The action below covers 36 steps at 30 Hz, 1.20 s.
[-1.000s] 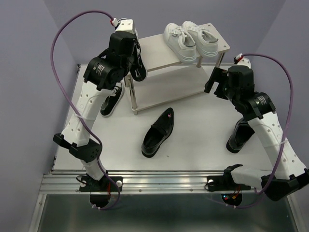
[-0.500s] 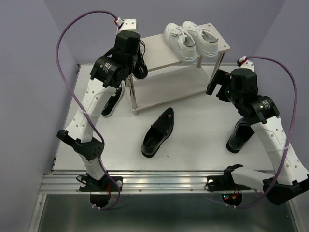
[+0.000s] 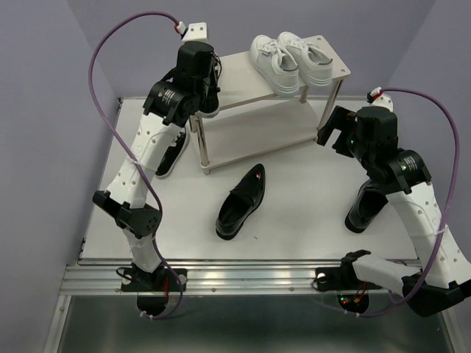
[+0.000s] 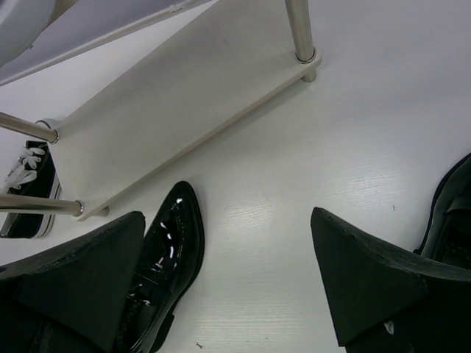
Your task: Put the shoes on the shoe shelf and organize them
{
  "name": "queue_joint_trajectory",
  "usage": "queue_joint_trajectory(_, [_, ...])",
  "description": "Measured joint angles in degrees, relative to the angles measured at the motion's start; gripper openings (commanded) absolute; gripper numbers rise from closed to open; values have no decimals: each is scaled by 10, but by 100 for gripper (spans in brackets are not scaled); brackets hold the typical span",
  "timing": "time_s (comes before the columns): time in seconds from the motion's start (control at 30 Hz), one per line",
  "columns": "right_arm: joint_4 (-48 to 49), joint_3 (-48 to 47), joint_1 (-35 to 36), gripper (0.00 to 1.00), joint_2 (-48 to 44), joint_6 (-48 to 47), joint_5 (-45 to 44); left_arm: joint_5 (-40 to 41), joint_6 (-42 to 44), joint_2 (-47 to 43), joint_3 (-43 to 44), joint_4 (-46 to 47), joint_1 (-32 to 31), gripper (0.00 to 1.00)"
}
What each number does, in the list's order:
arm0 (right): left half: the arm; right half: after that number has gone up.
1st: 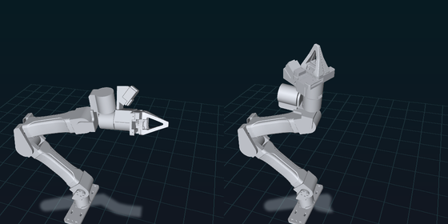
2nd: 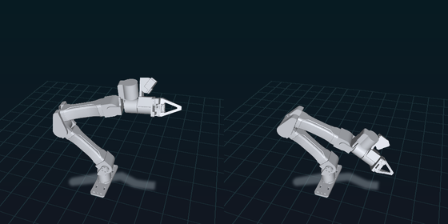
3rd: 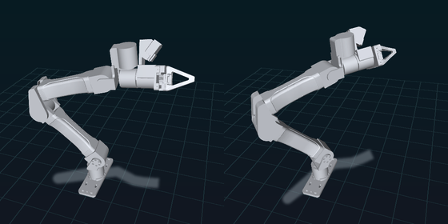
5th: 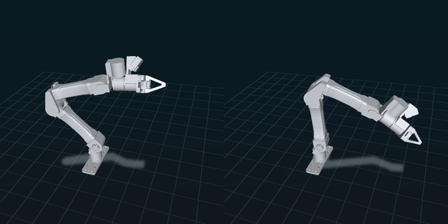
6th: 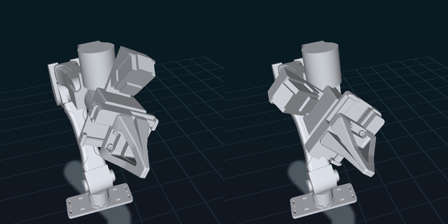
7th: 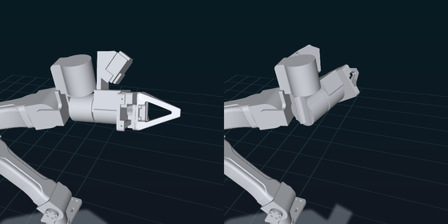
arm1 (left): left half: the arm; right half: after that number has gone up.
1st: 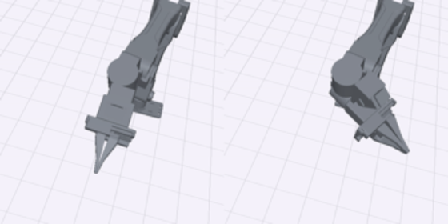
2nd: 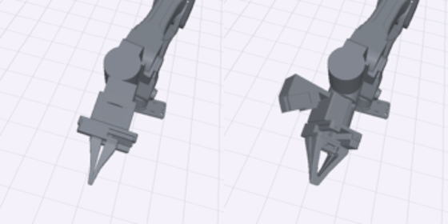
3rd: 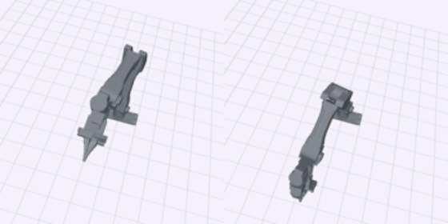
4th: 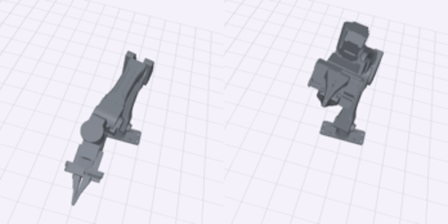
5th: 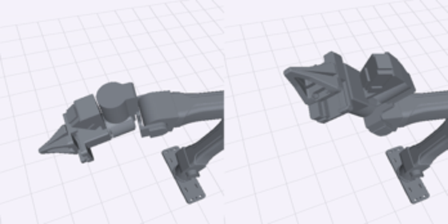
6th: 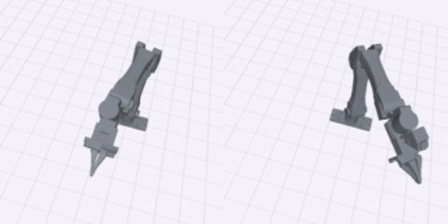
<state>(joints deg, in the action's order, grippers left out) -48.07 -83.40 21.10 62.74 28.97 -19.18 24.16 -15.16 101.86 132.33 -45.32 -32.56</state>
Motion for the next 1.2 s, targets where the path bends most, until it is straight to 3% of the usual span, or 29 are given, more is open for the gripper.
queue_joint_trajectory(0.07, [0, 0, 0, 100, -1, 2, 0, 0, 3, 4, 0, 9, 2, 46])
queue_joint_trajectory(0.27, [-8, 11, 0, 100, -3, 8, -1, -13, 12, 12, 13, 23, 3, 51])
queue_joint_trajectory(0.37, [-9, 14, 0, 100, -3, 9, -3, -18, 14, 6, 14, 32, 3, 59])
queue_joint_trajectory(0.53, [-10, 18, 0, 100, -3, 10, -5, -23, 17, -43, -1, 49, 3, 83])
queue_joint_trajectory(0.7, [-10, 18, 0, 100, -3, 14, -5, -5, 18, -130, -32, 67, 3, 84])
queue_joint_trajectory(0.8, [-10, 18, 0, 100, -3, 16, -5, 15, 14, -193, -90, 84, 17, 84])
queue_joint_trajectory(0.9, [-7, 22, 0, 100, -4, 19, -5, 15, 0, -247, -182, 87, 81, 83])
queue_joint_trajectory(1.0, [-6, 32, 0, 100, -5, 21, -5, 4, -19, -298, -335, 105, 172, 82])
queue_joint_trajectory(1.2, [-2, 42, 0, 100, -5, 23, -2, -56, -37, -283, -556, 118, 272, 80])
